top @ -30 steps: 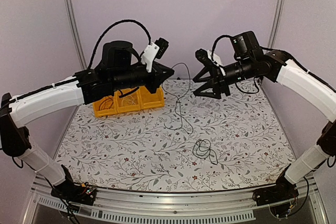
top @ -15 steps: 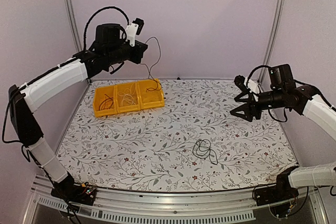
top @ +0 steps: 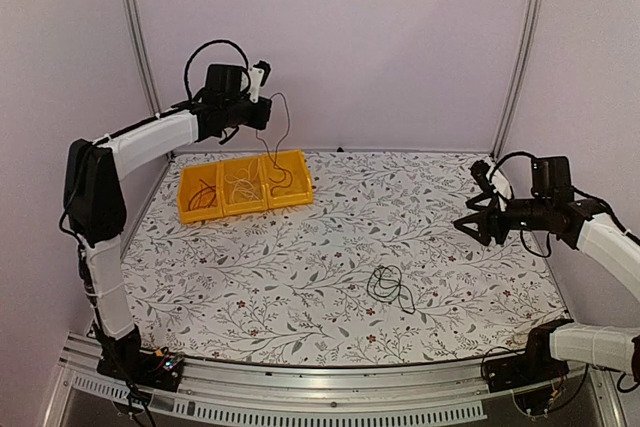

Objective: Untangle the cables

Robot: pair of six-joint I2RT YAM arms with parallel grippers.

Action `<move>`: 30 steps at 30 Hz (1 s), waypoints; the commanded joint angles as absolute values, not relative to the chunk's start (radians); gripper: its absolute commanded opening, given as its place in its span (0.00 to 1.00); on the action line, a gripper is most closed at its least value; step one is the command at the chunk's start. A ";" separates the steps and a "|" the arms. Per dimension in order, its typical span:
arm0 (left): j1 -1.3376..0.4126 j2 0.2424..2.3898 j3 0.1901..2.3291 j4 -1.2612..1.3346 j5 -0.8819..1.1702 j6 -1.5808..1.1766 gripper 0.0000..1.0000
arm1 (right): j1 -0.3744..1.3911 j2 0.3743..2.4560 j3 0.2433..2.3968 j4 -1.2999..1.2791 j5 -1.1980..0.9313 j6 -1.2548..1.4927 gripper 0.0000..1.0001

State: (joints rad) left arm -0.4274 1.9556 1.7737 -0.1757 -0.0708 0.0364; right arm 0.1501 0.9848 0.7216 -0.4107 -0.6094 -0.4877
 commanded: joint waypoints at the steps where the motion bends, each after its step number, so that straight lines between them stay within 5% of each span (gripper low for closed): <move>1: -0.409 2.042 1.830 -0.122 -0.038 0.003 0.00 | 0.147 0.968 0.704 -0.347 -0.635 -0.478 0.70; 21: -0.408 2.188 1.664 0.046 0.075 -0.235 0.00 | 0.147 1.041 0.696 -0.333 -0.641 -0.503 0.70; 30: -0.404 2.266 1.741 -0.091 -0.072 -0.321 0.00 | 0.147 1.058 0.696 -0.339 -0.643 -0.508 0.71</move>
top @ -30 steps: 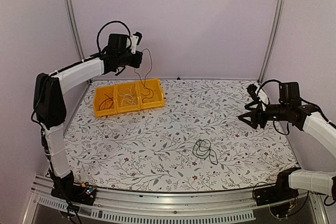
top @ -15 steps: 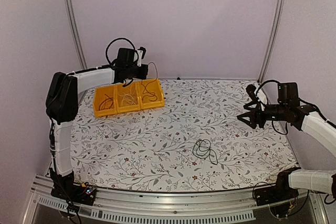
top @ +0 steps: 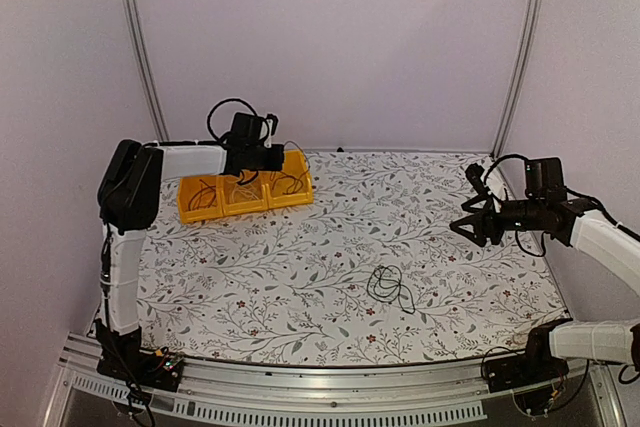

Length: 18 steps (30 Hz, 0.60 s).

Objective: Untangle the cables

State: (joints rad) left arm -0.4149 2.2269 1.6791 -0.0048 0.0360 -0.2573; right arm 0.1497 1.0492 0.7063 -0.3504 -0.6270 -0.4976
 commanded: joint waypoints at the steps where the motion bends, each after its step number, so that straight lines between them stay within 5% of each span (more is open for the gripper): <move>1: -0.400 2.266 1.746 -0.108 -0.090 -0.333 0.00 | 0.147 1.058 0.696 -0.339 -0.643 -0.508 0.71; 18: -0.379 2.178 1.688 -0.130 -0.175 -0.347 0.00 | 0.147 1.066 0.698 -0.345 -0.654 -0.515 0.71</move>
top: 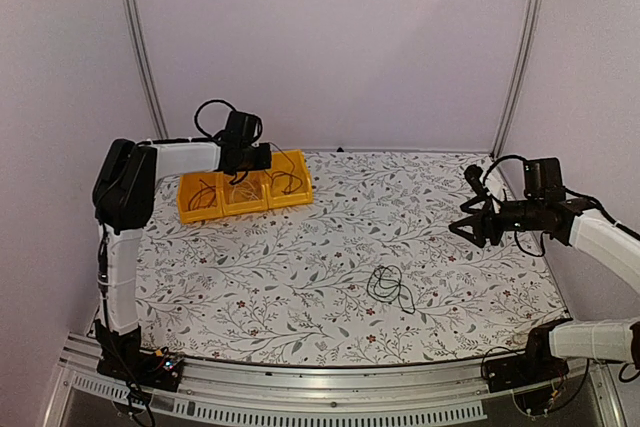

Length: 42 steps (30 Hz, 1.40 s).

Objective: Untangle the cables

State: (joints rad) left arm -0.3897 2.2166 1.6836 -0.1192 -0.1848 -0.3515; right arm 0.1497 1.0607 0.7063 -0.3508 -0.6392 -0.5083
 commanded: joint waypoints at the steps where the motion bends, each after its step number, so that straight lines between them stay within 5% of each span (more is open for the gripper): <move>1: -0.379 2.191 1.704 -0.132 -0.140 -0.341 0.00 | 0.147 1.065 0.698 -0.345 -0.654 -0.515 0.71; 23: -0.447 2.358 1.832 -0.222 -0.015 -0.332 0.00 | 0.147 1.091 0.706 -0.360 -0.662 -0.531 0.71; 29: -0.448 2.329 1.830 -0.261 -0.026 -0.317 0.20 | 0.147 1.103 0.711 -0.367 -0.668 -0.535 0.71; 42: -0.472 2.023 1.688 -0.213 -0.063 -0.256 0.39 | 0.147 1.112 0.719 -0.377 -0.680 -0.537 0.72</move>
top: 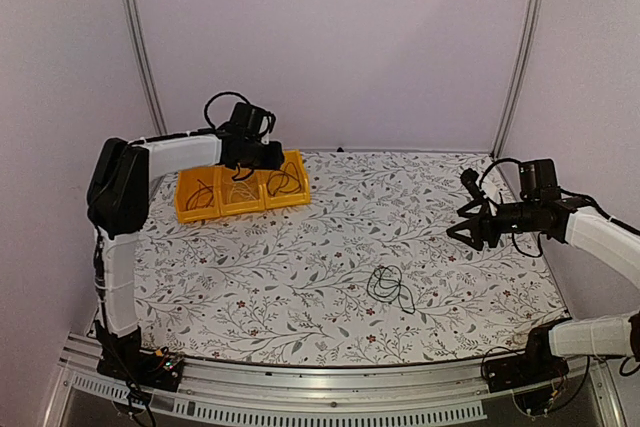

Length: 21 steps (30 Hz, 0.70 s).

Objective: Untangle the cables

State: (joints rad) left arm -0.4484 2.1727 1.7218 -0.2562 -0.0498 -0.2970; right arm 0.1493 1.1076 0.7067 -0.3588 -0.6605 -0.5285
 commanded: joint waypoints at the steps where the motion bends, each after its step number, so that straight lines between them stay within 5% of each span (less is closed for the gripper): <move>1: -0.481 1.991 1.667 -0.196 -0.058 -0.245 0.39 | 0.147 1.112 0.720 -0.382 -0.688 -0.541 0.72; 13: -0.803 1.575 1.147 0.105 0.024 -0.156 0.42 | 0.221 1.172 0.770 -0.487 -0.785 -0.643 0.64; 21: -1.041 1.563 0.971 0.164 -0.022 -0.360 0.43 | 0.352 1.344 0.805 -0.559 -0.685 -0.713 0.53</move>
State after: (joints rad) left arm -0.9764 1.5497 1.0142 0.0925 -0.0051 -0.2272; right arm 0.3065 1.2797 0.7872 -0.4911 -0.7326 -0.6559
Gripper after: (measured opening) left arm 0.426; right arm 0.553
